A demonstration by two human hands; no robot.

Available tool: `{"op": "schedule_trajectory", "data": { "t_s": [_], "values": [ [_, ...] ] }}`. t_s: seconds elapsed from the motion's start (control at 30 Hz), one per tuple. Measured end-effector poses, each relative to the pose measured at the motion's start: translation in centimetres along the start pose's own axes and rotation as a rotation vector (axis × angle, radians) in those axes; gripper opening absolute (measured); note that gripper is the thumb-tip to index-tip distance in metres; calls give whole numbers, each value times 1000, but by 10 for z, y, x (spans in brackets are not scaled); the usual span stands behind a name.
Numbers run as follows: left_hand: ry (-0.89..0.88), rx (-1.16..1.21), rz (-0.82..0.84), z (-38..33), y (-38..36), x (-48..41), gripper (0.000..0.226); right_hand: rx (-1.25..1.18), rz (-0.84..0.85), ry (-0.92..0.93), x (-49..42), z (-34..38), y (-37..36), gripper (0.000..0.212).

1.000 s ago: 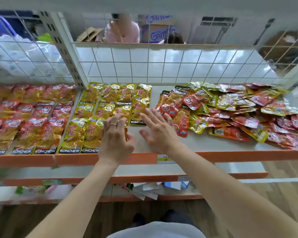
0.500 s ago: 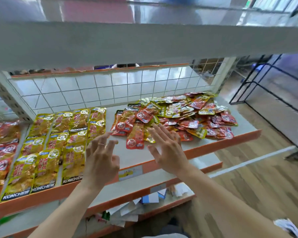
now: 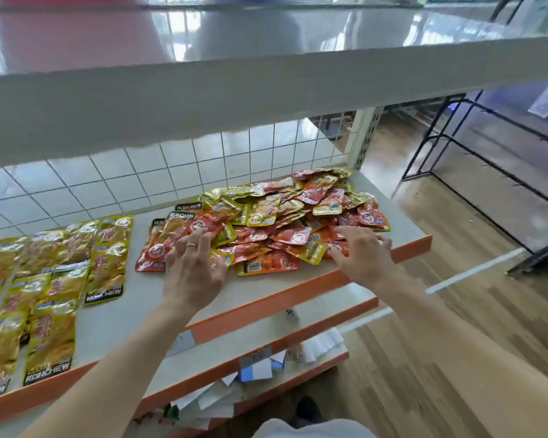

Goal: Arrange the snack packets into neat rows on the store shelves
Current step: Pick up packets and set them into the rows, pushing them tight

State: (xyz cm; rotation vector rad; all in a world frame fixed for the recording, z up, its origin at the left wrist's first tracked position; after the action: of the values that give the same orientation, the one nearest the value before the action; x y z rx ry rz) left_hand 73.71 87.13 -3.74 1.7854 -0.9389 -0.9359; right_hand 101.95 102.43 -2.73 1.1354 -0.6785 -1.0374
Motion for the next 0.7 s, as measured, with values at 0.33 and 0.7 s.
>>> {"op": "schedule_trajectory", "data": {
  "t_s": [0.33, 0.7],
  "values": [
    [280, -132, 300, 10, -15, -59, 73, 142, 287, -1, -35, -45, -7, 64],
    [300, -354, 222, -28, -29, -60, 49, -125, 313, 44, -51, -62, -12, 92]
  ]
}}
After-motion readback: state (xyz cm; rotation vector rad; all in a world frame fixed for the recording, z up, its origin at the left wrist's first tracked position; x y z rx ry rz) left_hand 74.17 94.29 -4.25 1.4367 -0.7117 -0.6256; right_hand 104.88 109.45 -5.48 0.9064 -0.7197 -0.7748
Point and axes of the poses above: each hand's wrist, its own x-axis away from the middle knuckle, its own y-axis out of the back of the hand, z = x × y, the point moved 8 cm from there along -x, towards the middle knuckle, and after that the axes turned 2 degrees about -x, right-handed, at the moved point
